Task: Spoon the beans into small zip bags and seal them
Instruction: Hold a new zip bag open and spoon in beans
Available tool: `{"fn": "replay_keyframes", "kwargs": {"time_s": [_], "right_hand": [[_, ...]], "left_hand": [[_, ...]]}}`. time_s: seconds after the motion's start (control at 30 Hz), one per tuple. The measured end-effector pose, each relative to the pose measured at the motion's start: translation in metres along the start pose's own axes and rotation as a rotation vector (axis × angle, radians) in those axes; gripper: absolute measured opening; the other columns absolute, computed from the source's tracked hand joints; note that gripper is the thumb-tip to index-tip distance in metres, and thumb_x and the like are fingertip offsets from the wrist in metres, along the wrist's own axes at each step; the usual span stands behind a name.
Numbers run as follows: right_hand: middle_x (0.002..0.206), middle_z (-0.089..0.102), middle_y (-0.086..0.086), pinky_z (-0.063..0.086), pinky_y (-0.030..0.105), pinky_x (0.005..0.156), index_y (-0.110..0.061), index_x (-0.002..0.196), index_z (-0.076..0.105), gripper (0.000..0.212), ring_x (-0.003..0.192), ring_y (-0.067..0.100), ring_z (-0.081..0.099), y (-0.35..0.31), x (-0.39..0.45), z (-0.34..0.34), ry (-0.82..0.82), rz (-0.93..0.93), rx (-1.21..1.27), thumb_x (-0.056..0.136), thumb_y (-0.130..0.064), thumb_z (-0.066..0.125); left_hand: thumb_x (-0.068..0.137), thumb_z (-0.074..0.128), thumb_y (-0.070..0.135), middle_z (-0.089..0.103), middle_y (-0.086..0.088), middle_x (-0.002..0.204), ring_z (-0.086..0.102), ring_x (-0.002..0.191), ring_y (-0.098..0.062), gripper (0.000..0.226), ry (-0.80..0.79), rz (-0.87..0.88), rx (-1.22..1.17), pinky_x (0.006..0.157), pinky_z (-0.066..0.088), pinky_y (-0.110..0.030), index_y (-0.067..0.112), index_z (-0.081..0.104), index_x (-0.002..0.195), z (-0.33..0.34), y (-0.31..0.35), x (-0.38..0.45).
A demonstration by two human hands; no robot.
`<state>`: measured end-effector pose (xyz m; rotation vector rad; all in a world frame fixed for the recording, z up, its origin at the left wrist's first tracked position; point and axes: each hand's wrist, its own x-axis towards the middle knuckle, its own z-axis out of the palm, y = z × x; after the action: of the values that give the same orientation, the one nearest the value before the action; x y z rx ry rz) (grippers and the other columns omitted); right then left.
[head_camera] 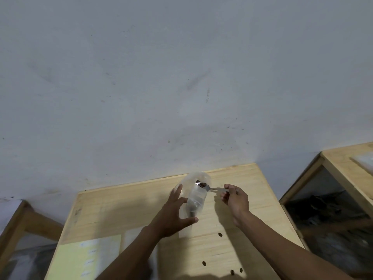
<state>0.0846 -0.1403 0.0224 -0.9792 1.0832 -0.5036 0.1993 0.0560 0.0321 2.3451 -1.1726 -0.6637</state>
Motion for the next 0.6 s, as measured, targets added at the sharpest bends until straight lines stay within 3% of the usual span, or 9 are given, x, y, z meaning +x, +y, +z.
{"fn": "replay_keyframes", "kwargs": {"time_s": [0.2,0.4,0.47,0.6], "right_hand": [[0.075,0.057,0.01,0.049,0.039,0.077,-0.011,0.088,0.063,0.031,0.068,0.021,0.055,-0.026,-0.005,-0.011,-0.006,-0.174,-0.112,0.103,-0.018,0.038],[0.077,0.058,0.005,0.043,0.02,0.06,-0.012,0.088,0.062,0.03,0.064,0.013,0.054,-0.067,-0.027,-0.016,-0.066,-0.379,-0.18,0.104,-0.02,0.038],[0.077,0.061,0.001,0.043,0.017,0.06,-0.013,0.089,0.063,0.029,0.063,0.009,0.055,-0.068,-0.035,-0.016,-0.127,-0.477,-0.293,0.104,-0.021,0.039],[0.089,0.063,-0.009,0.047,0.021,0.074,-0.022,0.093,0.064,0.024,0.078,0.006,0.061,-0.057,-0.041,-0.018,-0.364,-0.783,-0.675,0.104,-0.027,0.043]], "left_hand": [[0.079,0.064,0.066,-0.006,0.004,0.164,-0.013,0.15,-0.023,0.076,-0.01,-0.048,0.086,0.119,0.018,-0.047,0.03,0.041,0.141,-0.001,-0.004,0.0],[0.078,0.065,0.065,-0.001,0.001,0.165,-0.009,0.151,-0.025,0.074,-0.019,-0.095,0.091,0.117,0.021,-0.046,0.031,0.042,0.139,0.002,-0.005,0.005],[0.078,0.064,0.065,0.0,0.0,0.165,-0.009,0.151,-0.026,0.074,-0.02,-0.102,0.096,0.117,0.021,-0.047,0.031,0.042,0.14,0.003,-0.004,0.006],[0.079,0.064,0.065,-0.001,0.0,0.165,-0.009,0.15,-0.028,0.077,-0.034,-0.104,0.11,0.118,0.019,-0.048,0.03,0.04,0.143,0.006,-0.002,0.005]]}}
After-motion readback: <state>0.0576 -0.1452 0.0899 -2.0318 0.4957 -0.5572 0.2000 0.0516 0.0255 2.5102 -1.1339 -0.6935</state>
